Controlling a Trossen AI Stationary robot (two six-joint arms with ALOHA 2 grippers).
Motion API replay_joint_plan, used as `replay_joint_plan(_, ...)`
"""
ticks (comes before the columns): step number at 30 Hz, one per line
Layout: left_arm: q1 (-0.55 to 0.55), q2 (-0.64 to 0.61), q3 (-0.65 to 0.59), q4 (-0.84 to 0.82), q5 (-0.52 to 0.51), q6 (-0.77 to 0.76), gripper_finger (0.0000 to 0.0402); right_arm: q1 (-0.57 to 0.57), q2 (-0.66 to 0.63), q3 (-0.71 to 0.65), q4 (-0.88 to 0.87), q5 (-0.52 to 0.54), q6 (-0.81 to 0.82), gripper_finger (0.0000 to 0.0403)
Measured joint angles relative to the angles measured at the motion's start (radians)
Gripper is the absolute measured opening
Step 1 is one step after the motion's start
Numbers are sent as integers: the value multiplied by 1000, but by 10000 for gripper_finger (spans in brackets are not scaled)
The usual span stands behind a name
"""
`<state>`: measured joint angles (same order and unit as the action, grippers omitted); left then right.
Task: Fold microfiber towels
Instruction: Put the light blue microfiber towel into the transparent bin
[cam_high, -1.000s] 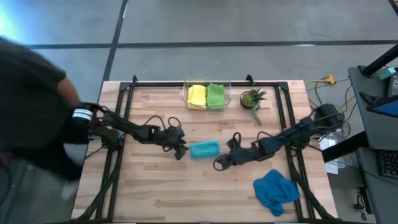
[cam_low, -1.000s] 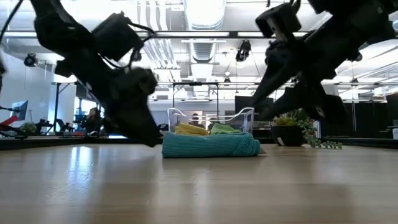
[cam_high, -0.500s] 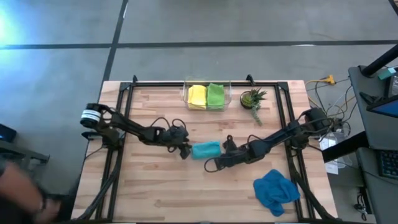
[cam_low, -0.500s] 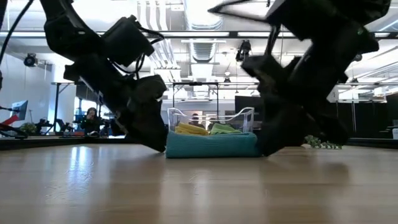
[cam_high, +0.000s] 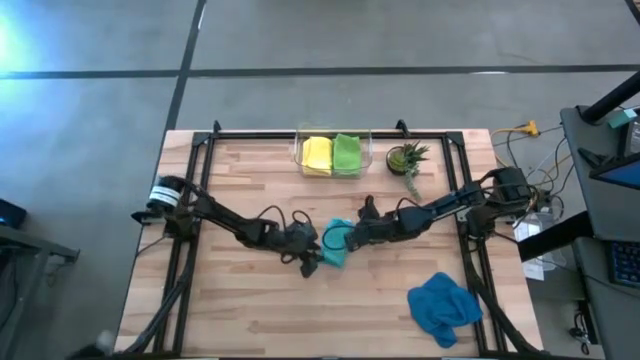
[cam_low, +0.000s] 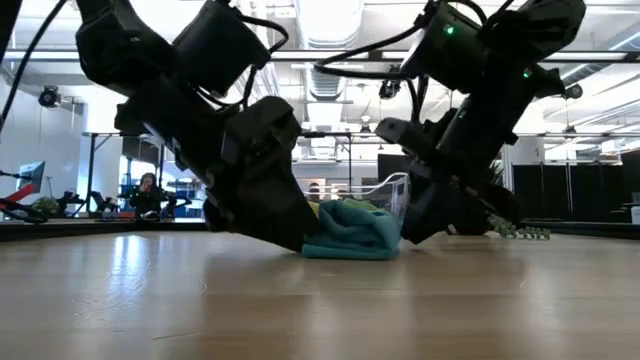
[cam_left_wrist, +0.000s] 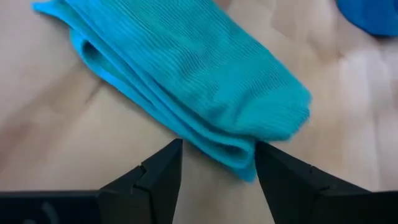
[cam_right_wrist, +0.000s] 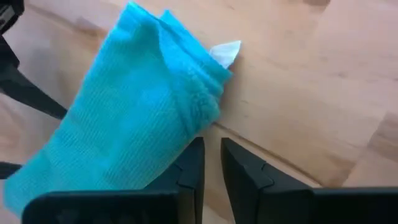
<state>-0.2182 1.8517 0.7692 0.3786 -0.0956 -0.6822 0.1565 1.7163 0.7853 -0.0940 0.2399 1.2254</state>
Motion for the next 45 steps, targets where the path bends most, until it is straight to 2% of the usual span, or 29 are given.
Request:
replay_joint_plan(3,-8,-10,-14,-3,2,-57,184,1,-51,-2,-86,-11,-19,48)
replay_joint_plan(7,-11,-57,-48,-19,13,-49,169,33,-134,-16,-135,-4,-13,48)
replay_joint_plan(10,-8,-81,-56,-37,14,-16,155,57,-176,-48,-73,1,46,55)
replay_joint_plan(14,8,-100,-61,-38,18,-80,141,74,-189,-145,163,4,180,90)
replay_joint_plan(17,33,-120,-64,-18,14,-175,139,78,-178,-215,326,7,273,124)
replay_joint_plan(21,75,-123,-63,13,25,-280,138,77,-168,-260,368,26,365,173)
replay_joint_plan(26,122,-77,-56,112,82,-384,138,69,-141,-258,359,33,390,216)
replay_joint_plan(34,142,-14,-54,160,116,-464,138,39,-75,-227,402,26,414,250)
replay_joint_plan(45,143,-19,-59,187,132,-485,138,20,-22,-223,493,13,419,283)
